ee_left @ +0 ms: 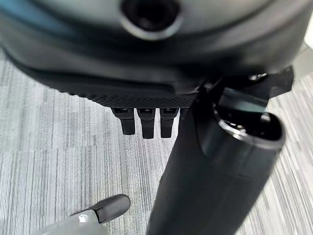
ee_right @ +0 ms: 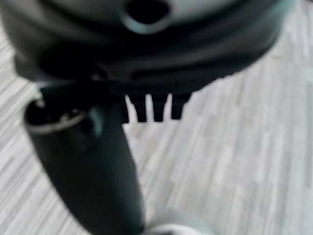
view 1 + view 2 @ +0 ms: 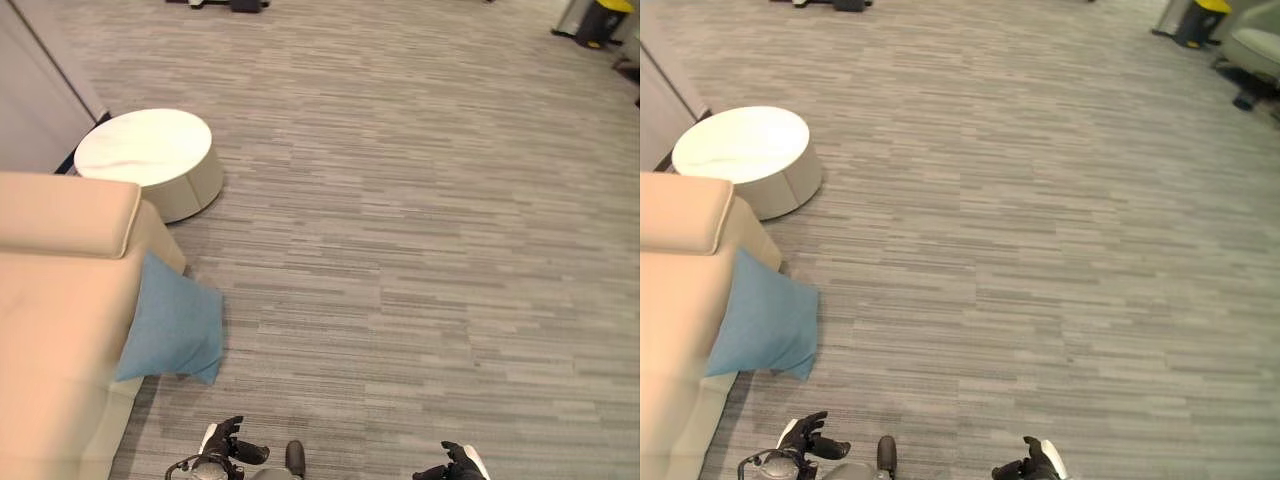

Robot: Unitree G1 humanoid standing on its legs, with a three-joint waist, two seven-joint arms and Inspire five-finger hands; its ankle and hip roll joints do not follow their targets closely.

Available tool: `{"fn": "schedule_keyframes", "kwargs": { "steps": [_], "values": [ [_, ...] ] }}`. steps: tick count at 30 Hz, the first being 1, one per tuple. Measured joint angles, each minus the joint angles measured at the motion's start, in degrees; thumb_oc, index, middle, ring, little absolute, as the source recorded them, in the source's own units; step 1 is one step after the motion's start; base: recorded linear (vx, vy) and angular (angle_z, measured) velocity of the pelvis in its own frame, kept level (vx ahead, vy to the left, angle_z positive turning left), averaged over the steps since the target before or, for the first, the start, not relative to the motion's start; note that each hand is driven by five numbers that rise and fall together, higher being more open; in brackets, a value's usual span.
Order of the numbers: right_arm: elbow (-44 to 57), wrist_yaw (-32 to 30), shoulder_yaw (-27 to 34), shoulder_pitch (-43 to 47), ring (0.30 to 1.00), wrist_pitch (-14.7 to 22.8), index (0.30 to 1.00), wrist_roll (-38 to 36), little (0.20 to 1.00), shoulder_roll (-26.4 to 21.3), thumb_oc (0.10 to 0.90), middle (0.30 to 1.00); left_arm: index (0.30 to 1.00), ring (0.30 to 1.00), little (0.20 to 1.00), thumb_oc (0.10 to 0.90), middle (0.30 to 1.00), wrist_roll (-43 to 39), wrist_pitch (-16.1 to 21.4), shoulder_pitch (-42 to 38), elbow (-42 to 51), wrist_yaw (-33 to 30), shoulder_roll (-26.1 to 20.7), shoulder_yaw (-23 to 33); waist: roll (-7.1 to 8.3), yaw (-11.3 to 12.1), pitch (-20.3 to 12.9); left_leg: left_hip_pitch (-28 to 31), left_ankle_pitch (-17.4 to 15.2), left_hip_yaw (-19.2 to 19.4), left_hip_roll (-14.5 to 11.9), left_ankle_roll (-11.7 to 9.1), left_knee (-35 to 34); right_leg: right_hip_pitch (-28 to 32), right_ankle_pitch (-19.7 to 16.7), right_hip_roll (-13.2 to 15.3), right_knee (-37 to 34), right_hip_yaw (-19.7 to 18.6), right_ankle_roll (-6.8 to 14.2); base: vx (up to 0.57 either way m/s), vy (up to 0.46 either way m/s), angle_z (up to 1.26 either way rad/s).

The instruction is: Pick up all the scattered cushions and arrange them neatly on the sofa.

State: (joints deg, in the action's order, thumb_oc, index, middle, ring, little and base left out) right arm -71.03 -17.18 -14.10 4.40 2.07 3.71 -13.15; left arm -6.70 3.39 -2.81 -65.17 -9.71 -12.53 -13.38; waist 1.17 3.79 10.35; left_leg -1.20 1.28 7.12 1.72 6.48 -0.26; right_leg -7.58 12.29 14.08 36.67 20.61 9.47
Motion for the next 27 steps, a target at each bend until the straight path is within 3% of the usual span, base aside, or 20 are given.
{"fn": "schedule_keyframes", "kwargs": {
  "steps": [2,3,4,6,7,9,11,13,15,16,18,19,22,24,27],
  "values": [
    [0.7,0.0,0.0,0.5,0.9,0.3,0.9,0.0,0.9,-0.6,0.8,0.9,0.9,0.9,0.9,0.8,0.9,0.0,0.0,0.0,0.0,0.0,0.4,-0.1,-1.12,0.2,0.5,1.0,-0.9,-2.6,-0.3,0.2,-0.2,-1.9,-0.6,-0.5,-3.9,-0.3,-0.7,0.26,-0.101,0.74],
    [1.8,0.0,0.1,1.4,0.9,0.6,0.9,0.0,0.9,-1.4,0.8,0.9,0.9,0.9,0.9,0.8,0.9,0.0,0.1,0.1,0.0,-0.1,1.7,-0.5,-2.81,0.4,0.9,1.3,-1.4,-6.0,-2.2,-0.5,-0.4,-4.9,-2.6,-3.1,-11.7,-1.1,-2.8,0.34,-0.161,0.86],
    [1.8,0.0,-0.1,1.9,0.9,0.7,0.9,0.0,0.9,-1.4,0.8,0.9,0.9,0.9,0.9,0.8,0.9,0.0,0.3,-0.1,-0.2,-0.1,1.2,0.1,-3.46,0.2,1.2,1.1,-1.6,-6.7,-3.0,-1.2,-0.1,-5.6,-3.8,-4.4,-14.9,-1.7,-3.5,0.19,-0.105,0.91],
    [1.9,0.2,-0.2,2.0,0.9,1.2,0.9,-0.1,0.9,-1.3,0.8,0.9,0.9,0.9,0.9,0.8,0.9,0.0,0.2,-0.2,-2.0,-0.1,1.8,0.2,-3.95,-0.9,1.4,1.6,-2.2,-9.7,-3.7,-2.5,0.0,-5.9,-7.1,-6.4,-23.0,-4.3,-2.8,0.36,-0.173,0.96],
    [1.7,0.7,-0.1,1.3,0.9,1.2,0.9,-0.2,0.9,-0.2,0.8,0.9,0.9,0.9,0.9,0.8,0.9,0.0,0.2,0.8,-2.2,-0.4,2.0,0.2,-2.43,-1.3,0.7,2.4,-3.4,-13.3,-3.5,-4.3,-0.3,-5.7,-13.0,-6.9,-31.1,-7.4,-3.4,0.42,-0.199,1.35],
    [1.7,0.7,0.0,0.9,0.9,1.2,0.9,-0.3,0.9,0.0,0.8,0.9,0.9,0.9,0.9,0.8,0.9,0.1,0.3,0.2,-3.4,-0.8,1.7,0.2,-2.63,-1.9,0.3,2.3,-4.6,-16.4,-4.3,-6.8,0.1,-3.3,-17.1,-8.4,-33.0,-7.2,-4.2,0.3,-0.155,1.23],
    [1.5,0.8,0.1,0.9,0.9,0.6,0.9,-0.3,0.9,-1.0,0.8,0.9,0.9,0.9,0.9,0.8,0.9,0.0,0.6,0.9,-3.7,-0.6,2.0,0.2,-2.68,-1.2,0.3,4.8,-4.2,-15.1,-3.3,-6.8,0.1,0.0,-15.9,-9.6,-34.5,-5.1,-6.9,0.33,-0.219,0.62],
    [1.6,0.6,1.1,0.5,0.9,0.6,0.9,-0.3,0.9,-1.7,0.8,0.9,0.9,0.9,0.9,0.8,0.9,0.1,0.4,1.3,-4.1,-0.5,2.3,0.1,-3.65,-2.3,-0.6,4.8,-2.3,-12.9,-3.6,-8.3,2.8,3.9,-14.9,-10.9,-37.0,-2.0,-8.6,0.2,-0.166,0.62],
    [1.6,0.6,1.5,-0.8,0.9,0.6,0.9,-0.6,0.9,-1.8,0.8,0.9,0.9,0.9,0.9,0.8,0.9,0.0,0.8,1.2,-3.7,-0.5,1.8,0.1,-2.09,-1.8,-1.3,2.8,-2.0,-11.6,-3.5,-10.4,7.6,5.6,-14.6,-10.8,-39.2,0.2,-9.4,0.14,-0.155,0.59],
    [1.8,0.6,1.7,-0.5,0.9,0.7,0.9,-0.7,0.9,-1.9,0.8,0.9,0.9,0.9,0.9,0.8,0.9,0.0,0.8,0.9,-3.7,-0.6,1.5,0.3,-0.84,-1.3,-1.8,-1.1,-2.0,-9.1,-3.1,-11.9,13.2,6.8,-14.2,-11.0,-40.3,0.9,-11.5,0.19,-0.251,0.6],
    [1.7,0.6,2.8,-0.2,0.9,0.8,0.9,-1.6,0.9,-1.6,0.8,0.9,0.9,0.9,0.9,0.8,0.9,-0.4,1.3,-0.5,-3.8,-0.9,1.1,0.4,0.55,-1.5,-1.4,-7.5,-1.3,-7.1,-3.4,-13.5,24.4,6.8,-11.8,-10.8,-39.7,1.6,-12.6,0.25,-0.242,0.68],
    [1.6,0.5,1.1,-0.9,0.9,0.6,0.9,-2.6,0.9,-0.9,0.8,0.9,0.9,0.9,0.9,0.8,0.9,-1.2,1.4,-1.6,-1.9,-0.9,-0.2,0.4,2.45,-1.3,-1.6,-12.0,-1.2,1.0,-6.2,-12.4,30.5,9.3,-12.9,-11.3,-41.8,5.2,-13.9,0.24,-0.119,0.75],
    [1.5,0.5,1.0,-1.2,0.9,0.7,0.9,-2.7,0.9,-1.1,0.8,0.9,0.9,0.9,0.9,0.8,0.9,-1.2,1.5,-1.6,-1.1,-0.5,1.2,-0.1,2.13,-2.5,-1.7,-11.5,-1.8,6.2,-7.7,-11.2,20.8,10.5,-11.7,-12.0,-41.8,8.6,-13.5,0.2,-0.033,0.6],
    [1.5,0.5,1.0,-1.1,0.9,0.8,0.9,-2.7,0.9,-1.0,0.8,0.9,0.9,0.9,0.9,0.8,0.9,-1.6,1.4,-1.7,-1.3,0.3,3.2,0.1,1.68,-3.1,-1.8,-11.9,-1.4,6.7,-7.4,-11.8,13.5,11.6,-10.1,-12.3,-41.9,8.9,-11.6,0.22,0.015,0.48],
    [1.4,0.5,0.8,-0.3,0.9,0.7,0.9,-2.7,0.9,-0.4,0.8,0.9,0.9,0.9,0.9,0.8,0.9,-1.8,1.6,-2.0,-1.4,0.5,4.0,0.4,1.41,-2.6,-1.7,-13.4,1.3,8.9,-8.2,-12.8,6.3,13.5,-8.7,-12.8,-41.9,9.0,-10.7,0.29,0.06,0.01]
  ]
}}
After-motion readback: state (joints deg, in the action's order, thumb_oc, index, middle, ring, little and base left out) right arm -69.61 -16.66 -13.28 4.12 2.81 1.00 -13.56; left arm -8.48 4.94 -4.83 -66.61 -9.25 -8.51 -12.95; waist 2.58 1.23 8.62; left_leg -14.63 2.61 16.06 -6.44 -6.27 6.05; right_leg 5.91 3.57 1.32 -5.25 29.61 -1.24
